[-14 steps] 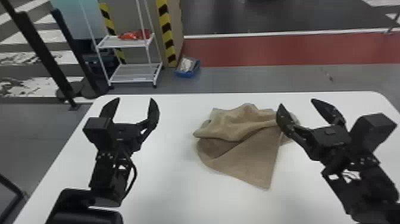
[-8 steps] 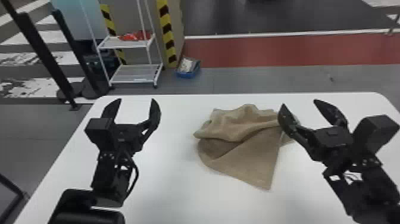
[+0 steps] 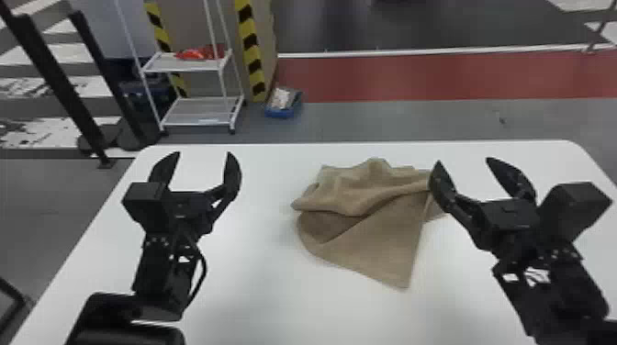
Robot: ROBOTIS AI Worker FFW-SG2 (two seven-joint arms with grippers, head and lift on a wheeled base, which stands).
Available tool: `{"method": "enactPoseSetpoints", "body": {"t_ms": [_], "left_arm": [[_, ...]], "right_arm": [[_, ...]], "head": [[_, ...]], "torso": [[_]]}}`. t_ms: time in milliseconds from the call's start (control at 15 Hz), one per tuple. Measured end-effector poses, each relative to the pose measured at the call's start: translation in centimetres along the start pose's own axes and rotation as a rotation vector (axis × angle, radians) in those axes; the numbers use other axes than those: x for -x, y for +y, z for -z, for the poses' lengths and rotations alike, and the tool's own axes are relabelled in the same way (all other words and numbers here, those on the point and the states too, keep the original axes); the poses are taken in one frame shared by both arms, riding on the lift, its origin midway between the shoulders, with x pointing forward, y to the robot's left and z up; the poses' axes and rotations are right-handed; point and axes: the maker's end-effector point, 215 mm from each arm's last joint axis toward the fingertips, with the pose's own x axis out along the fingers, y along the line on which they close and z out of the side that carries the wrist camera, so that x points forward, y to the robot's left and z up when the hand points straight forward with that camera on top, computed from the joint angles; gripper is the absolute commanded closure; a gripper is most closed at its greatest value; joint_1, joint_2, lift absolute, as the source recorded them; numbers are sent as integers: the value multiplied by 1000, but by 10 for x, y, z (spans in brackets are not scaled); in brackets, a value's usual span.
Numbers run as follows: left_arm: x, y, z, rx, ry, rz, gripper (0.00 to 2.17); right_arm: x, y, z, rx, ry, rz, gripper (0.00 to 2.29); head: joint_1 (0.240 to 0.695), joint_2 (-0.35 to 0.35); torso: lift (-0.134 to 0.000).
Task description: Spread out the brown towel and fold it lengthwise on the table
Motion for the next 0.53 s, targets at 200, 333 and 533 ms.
{"method": "enactPoseSetpoints", "body": {"t_ms": [200, 333, 533], "left_arm": [[1, -1, 0, 0, 0, 2, 87], [6, -2, 1, -2, 4, 7, 83], [20, -8, 17, 7, 52, 32, 87]], "right_arm": [[2, 1, -1, 0, -1, -1, 147], [3, -1, 5, -2, 19, 2, 147], [10, -10, 30, -2, 97, 3, 194]], "head": [[675, 112], [680, 111], [695, 98]], "torso": [[-124], [-124], [-124]]}}
